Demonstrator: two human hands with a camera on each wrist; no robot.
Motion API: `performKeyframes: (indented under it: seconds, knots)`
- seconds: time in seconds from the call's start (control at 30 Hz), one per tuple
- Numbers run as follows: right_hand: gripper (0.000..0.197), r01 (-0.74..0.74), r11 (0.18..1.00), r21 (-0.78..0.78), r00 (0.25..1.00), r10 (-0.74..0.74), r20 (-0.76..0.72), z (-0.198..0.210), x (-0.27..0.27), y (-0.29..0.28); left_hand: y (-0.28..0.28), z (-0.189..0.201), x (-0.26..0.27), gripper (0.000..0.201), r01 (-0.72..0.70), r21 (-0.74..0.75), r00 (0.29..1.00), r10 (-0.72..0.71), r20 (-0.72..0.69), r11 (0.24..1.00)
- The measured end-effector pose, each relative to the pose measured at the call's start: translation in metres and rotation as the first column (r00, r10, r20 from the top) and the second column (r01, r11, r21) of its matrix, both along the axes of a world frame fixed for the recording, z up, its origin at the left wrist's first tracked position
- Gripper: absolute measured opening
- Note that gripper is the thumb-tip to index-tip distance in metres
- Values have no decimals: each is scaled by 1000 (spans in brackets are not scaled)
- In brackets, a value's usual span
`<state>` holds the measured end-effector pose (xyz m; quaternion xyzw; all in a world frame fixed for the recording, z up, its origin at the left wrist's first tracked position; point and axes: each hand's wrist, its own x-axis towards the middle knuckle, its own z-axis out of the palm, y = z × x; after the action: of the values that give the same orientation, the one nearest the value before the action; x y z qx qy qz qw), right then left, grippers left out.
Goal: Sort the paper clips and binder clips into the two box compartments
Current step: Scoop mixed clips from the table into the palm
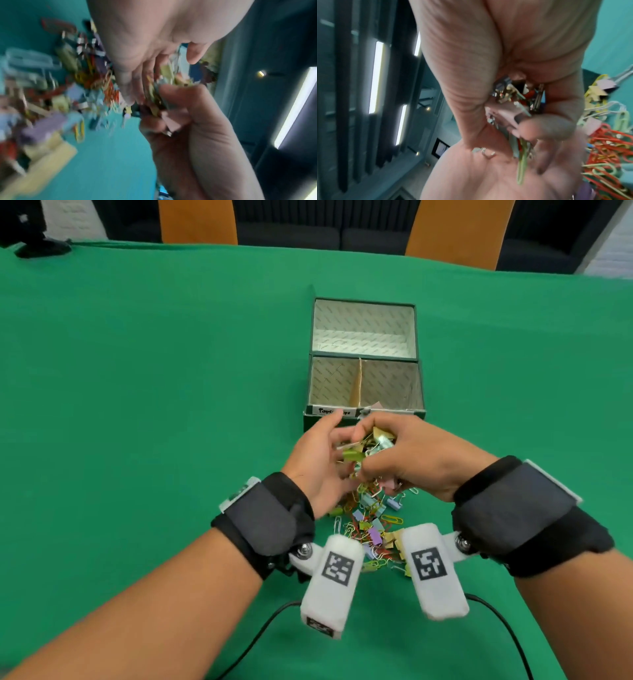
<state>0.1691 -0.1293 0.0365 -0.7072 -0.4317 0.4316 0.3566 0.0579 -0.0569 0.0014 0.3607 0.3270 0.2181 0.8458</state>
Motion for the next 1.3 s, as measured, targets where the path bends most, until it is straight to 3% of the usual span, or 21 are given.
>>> performKeyframes:
  seconds: [0.1, 0.2, 0.33, 0.43, 0.67, 0.83, 0.93, 1.0, 1.17, 1.3]
  knots:
    - [32, -108, 991, -77, 963, 124, 241, 14, -9, 8, -8, 0, 5, 35, 20, -317, 988, 31, 154, 948]
    - [31, -187, 960, -207, 818, 269, 509, 27, -16, 16, -14, -7, 6, 29, -21, -429, 966, 129, 224, 903]
    - [47, -195, 930, -311, 705, 353, 615, 34, -27, 23, -19, -6, 14, 31, -144, -512, 928, 296, 228, 847]
    - [61, -185, 939, -289, 655, 337, 676, 35, -32, 25, -13, -4, 13, 31, -173, -546, 916, 337, 218, 820]
    - [79, -160, 956, -245, 685, 286, 670, 37, -37, 24, -7, -8, 8, 31, -242, -562, 918, 375, 133, 791]
    - [74, -151, 969, -194, 737, 241, 632, 41, -30, 21, -7, -9, 6, 38, -236, -596, 908, 393, 146, 767]
    - [64, -135, 984, -116, 797, 177, 577, 45, -23, 18, -2, -12, 5, 48, -224, -558, 903, 386, 189, 799]
    - [50, -92, 995, -32, 830, 95, 549, 46, -17, 17, 0, -11, 4, 43, -221, -544, 897, 388, 212, 809]
    - [16, 4, 984, 179, 864, -94, 495, 45, -7, 16, 11, -8, 4, 40, -188, -575, 870, 407, 280, 796]
    - [6, 34, 958, 285, 859, -174, 481, 44, -6, 17, 21, -7, 6, 36, -149, -565, 841, 404, 359, 812]
